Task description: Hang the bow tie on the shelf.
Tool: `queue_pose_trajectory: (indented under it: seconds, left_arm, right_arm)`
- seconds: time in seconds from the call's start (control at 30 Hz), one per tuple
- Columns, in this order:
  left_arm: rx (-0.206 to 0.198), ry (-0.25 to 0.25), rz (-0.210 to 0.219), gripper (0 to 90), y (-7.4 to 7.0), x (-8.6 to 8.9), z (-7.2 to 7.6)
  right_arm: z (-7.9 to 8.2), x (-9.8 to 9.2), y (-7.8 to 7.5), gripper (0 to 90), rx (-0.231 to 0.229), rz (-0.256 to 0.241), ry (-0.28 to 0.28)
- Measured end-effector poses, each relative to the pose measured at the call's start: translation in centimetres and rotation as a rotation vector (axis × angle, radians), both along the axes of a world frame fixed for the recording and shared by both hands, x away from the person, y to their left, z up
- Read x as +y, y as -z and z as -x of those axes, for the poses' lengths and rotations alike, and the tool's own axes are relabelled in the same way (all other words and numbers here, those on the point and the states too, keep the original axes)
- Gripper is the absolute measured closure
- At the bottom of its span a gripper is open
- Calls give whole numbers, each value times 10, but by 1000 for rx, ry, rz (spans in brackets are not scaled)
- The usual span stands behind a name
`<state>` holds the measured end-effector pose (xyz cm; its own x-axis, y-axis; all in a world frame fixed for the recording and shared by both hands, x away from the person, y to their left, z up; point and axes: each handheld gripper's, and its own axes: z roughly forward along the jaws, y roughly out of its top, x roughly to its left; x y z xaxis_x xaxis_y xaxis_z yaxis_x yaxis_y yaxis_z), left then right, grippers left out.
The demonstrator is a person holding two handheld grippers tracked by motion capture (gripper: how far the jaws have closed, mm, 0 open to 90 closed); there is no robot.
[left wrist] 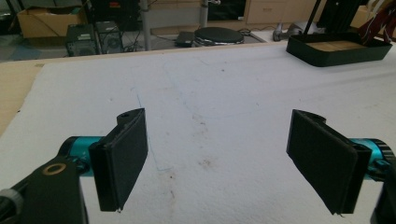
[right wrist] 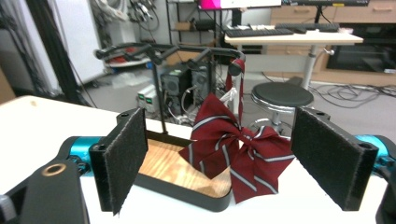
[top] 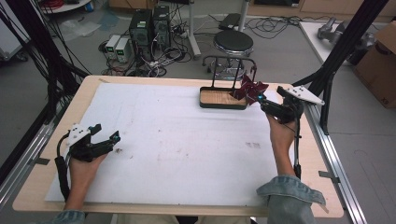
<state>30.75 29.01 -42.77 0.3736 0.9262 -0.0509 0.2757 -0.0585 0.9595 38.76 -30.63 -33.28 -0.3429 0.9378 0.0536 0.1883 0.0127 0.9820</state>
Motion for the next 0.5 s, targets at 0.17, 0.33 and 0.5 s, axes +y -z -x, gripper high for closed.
queue_pose_trajectory:
  seconds: [0.17, 0.33, 0.5]
  left_arm:
    - [8, 1, -10, 207, 0, 0, 1]
    - [8, 1, -12, 206, 0, -1, 2]
    - [7, -2, -13, 205, -1, 0, 4]
  right_arm:
    - [23, -7, 3, 165, -35, -10, -14]
    - [39, -11, 6, 145, -55, -28, -11]
    - [53, -12, 10, 122, -78, -38, -10]
